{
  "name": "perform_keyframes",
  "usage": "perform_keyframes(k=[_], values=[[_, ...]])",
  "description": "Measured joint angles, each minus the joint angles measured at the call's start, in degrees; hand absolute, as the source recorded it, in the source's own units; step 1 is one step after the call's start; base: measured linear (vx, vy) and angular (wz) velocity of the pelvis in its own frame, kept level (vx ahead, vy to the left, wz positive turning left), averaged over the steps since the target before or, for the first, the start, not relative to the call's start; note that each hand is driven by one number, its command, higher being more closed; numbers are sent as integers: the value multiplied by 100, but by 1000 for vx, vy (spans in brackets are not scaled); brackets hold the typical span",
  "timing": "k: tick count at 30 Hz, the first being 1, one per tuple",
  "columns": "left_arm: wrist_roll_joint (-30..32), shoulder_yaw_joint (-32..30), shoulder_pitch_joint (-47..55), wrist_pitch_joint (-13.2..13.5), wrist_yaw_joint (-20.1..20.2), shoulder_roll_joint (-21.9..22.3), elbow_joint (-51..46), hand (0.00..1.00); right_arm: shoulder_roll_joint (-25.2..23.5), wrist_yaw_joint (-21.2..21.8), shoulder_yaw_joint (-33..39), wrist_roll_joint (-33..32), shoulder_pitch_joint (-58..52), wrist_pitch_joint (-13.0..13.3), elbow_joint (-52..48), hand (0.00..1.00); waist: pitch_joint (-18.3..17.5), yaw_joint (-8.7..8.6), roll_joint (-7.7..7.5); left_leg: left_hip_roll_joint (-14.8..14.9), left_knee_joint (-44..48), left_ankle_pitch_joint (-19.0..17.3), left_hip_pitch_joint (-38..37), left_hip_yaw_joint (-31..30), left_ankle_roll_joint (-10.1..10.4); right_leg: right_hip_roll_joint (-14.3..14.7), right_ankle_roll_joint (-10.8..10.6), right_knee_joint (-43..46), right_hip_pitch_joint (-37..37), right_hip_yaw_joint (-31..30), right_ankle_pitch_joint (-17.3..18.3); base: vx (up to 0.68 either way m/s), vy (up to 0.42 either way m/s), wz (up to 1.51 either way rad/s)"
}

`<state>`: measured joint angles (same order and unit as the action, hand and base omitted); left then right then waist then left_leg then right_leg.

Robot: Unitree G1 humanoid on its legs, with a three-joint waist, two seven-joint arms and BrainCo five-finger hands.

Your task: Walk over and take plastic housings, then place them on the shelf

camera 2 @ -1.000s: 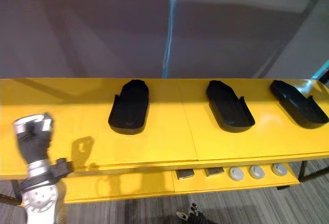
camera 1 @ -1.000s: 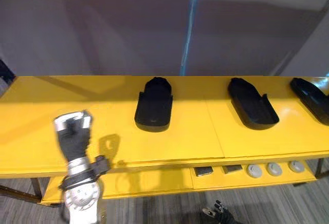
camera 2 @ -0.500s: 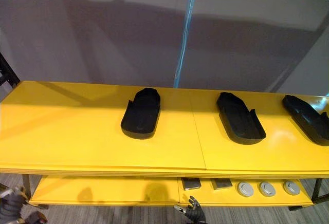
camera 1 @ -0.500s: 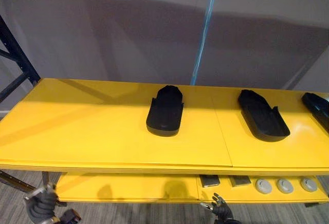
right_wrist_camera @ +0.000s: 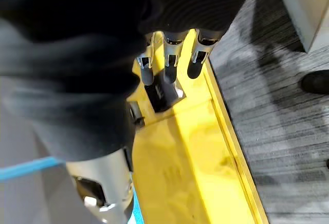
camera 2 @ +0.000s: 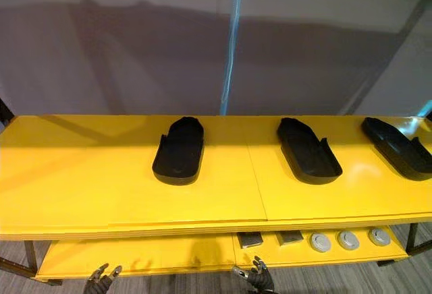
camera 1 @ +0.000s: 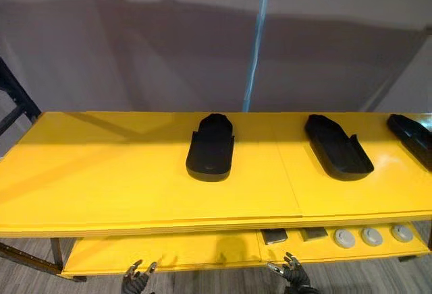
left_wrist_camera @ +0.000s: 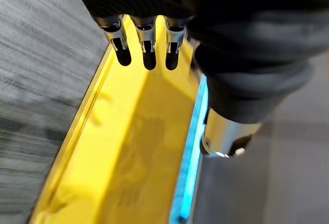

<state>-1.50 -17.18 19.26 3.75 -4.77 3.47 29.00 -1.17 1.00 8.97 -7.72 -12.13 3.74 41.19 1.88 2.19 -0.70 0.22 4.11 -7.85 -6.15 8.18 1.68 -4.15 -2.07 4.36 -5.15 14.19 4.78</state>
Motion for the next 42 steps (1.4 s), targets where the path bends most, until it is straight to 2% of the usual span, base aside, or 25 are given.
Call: perform_keyframes(k=[8,12,26,32,34,37,39,41,42], values=[[290,575,-175,1,-5,-36,448,0,-77,-101,171,-115,10,0,333,0,-20,-13,38,79,-152,32,-98,213,46,123,9,-67,64,-258,-8,12,-30,-17],[350,751,-165,-2,-1,-107,611,0,-79,-126,231,-117,108,2,492,0,-21,-122,56,118,-234,68,-115,267,107,189,57,-185,109,-290,-49,19,-42,-7],[518,971,-372,0,6,-187,1065,0,-53,-196,336,-117,324,14,726,0,88,-133,159,160,-294,131,-158,352,118,292,93,-590,-80,-415,-299,-16,-24,-4],[512,968,-518,3,-16,-176,1035,0,-44,-219,246,-117,561,13,666,0,390,-116,125,183,114,102,215,297,66,310,160,-318,384,-774,-390,-88,-20,-26],[512,967,-586,3,-27,-177,1035,0,-57,-219,216,-114,548,12,583,0,475,-110,122,229,188,10,198,482,-55,369,159,-186,534,-1007,-416,-119,32,-67],[512,969,-722,4,-37,-170,990,0,-41,-219,87,-83,567,7,118,0,608,-81,100,345,507,-231,349,1264,-133,510,82,-28,960,-1780,-638,-194,79,-123],[512,986,-892,4,-43,-196,893,0,-29,-220,-11,-22,577,7,-138,0,710,-97,57,445,793,-317,677,1625,-231,540,-3,78,1278,-1964,-685,-210,34,-103],[512,1040,-1102,10,-58,-210,749,0,-35,-200,-173,34,570,-2,-173,0,756,-69,38,556,913,-302,933,1907,-317,369,23,1031,1875,-1306,-434,-130,12,-76],[514,1074,-1183,8,-86,-215,684,0,-49,-204,-255,34,548,-10,-159,0,837,-51,28,594,918,-291,881,2052,-334,184,53,1895,1994,-887,-47,4,11,-57]])
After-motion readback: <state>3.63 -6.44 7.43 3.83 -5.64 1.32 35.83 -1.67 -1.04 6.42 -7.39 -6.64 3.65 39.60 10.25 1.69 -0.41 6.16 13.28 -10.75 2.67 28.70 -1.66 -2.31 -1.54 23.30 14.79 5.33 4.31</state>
